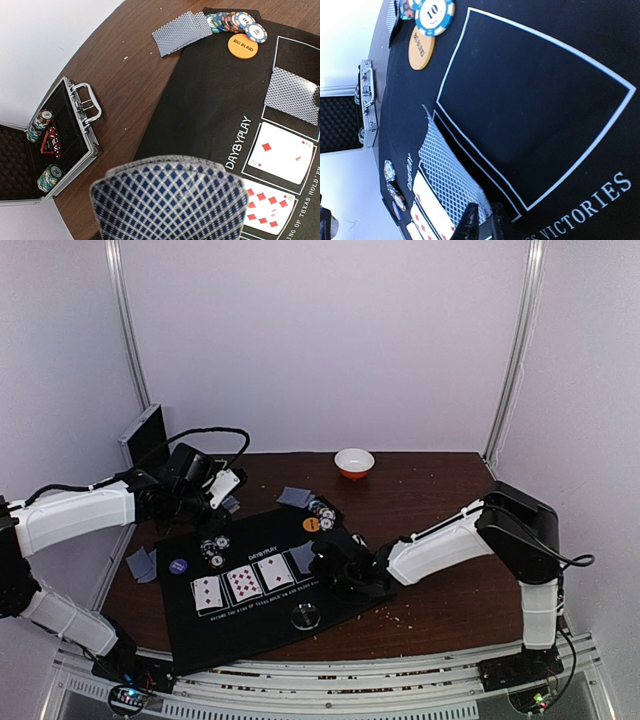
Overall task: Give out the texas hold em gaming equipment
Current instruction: Distribute the poker card in the community card area, then adjust the poker card in the community card area.
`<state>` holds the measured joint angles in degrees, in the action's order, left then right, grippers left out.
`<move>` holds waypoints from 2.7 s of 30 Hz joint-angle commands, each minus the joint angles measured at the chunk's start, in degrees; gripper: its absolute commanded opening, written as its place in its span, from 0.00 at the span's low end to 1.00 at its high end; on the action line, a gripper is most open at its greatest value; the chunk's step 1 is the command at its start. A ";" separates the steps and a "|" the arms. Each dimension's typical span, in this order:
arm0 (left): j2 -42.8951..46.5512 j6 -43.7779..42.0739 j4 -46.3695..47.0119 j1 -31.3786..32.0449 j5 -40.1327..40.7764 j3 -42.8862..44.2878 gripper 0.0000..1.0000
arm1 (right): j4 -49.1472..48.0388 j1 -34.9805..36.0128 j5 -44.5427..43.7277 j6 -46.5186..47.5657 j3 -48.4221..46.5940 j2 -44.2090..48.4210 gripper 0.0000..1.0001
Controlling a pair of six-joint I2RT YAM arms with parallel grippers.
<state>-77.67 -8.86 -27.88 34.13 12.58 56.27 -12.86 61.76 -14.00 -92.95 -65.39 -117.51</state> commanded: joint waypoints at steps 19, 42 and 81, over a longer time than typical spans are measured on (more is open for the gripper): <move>1.80 -0.54 2.57 -0.18 -2.56 0.10 0.45 | 1.92 -10.55 12.35 44.12 4.15 9.10 0.51; 1.64 -0.96 2.73 -0.17 -3.18 -0.22 0.45 | 11.16 -13.81 32.98 59.82 -11.95 -5.30 0.16; 1.82 -1.29 2.77 -0.12 -3.53 -0.40 0.48 | 9.55 -11.62 25.87 57.46 -10.68 -0.52 0.30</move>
<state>-77.23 -9.50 -27.86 34.13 10.00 56.25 -4.47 49.98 13.85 -36.07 -76.51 -121.43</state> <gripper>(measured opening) 0.480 0.226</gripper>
